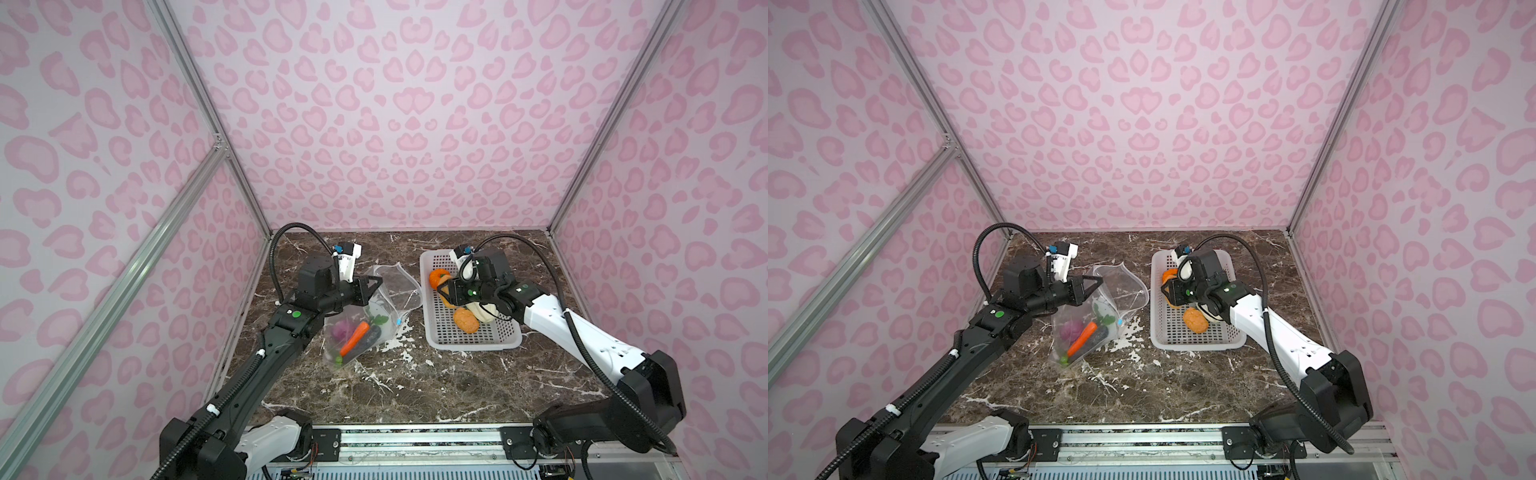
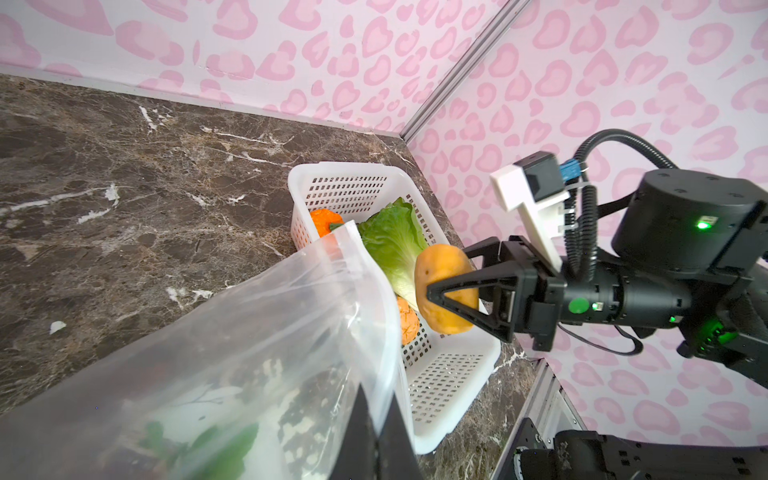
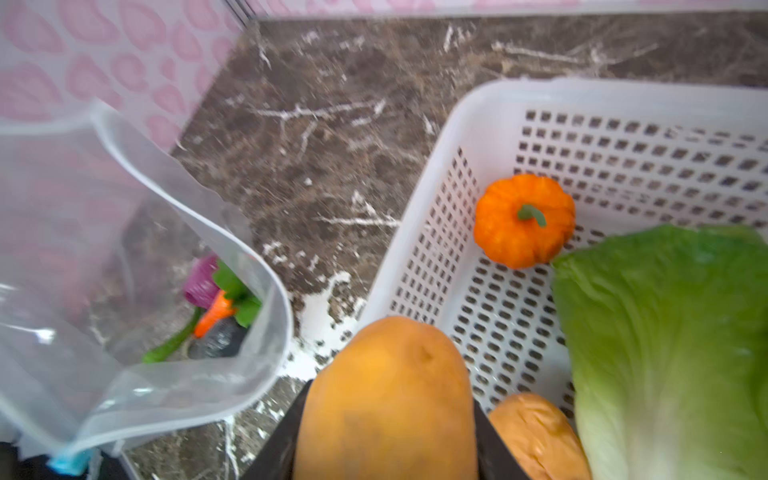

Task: Place the food in the zip-top bag and seal the zipper
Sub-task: 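Grasp the yellow potato in the basket with the right gripper, then carry the yellow potato into the open bag with the right gripper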

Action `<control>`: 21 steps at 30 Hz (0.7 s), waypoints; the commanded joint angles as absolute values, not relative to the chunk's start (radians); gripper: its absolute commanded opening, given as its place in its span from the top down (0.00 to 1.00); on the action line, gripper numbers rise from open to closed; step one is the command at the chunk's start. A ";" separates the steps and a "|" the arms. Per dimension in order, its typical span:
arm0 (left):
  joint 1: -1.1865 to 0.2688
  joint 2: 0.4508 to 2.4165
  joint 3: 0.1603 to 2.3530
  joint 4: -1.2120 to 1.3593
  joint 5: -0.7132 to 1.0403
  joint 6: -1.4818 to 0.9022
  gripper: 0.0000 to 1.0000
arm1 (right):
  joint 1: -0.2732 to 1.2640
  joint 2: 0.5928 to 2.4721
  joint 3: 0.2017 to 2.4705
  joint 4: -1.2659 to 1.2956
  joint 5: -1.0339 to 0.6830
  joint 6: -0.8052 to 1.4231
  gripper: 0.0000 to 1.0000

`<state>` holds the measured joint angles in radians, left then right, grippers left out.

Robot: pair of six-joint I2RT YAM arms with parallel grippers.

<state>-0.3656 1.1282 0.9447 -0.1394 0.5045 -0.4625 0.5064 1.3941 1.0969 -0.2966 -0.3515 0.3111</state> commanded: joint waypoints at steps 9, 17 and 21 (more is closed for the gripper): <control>-0.367 1.138 0.943 -0.110 0.525 -0.465 0.98 | 0.674 1.451 1.096 0.121 -0.399 0.331 0.56; -0.369 1.131 0.945 -0.108 0.535 -0.468 0.98 | 0.724 1.568 1.121 0.176 -0.419 0.297 0.57; -0.368 1.131 0.945 -0.107 0.545 -0.472 0.98 | 0.749 1.609 1.125 0.154 -0.418 0.282 0.56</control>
<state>-0.3683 1.1347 0.9447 -0.1352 0.5243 -0.4686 0.7383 1.5883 1.1183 0.1291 -0.4126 0.3038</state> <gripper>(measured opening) 0.050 0.436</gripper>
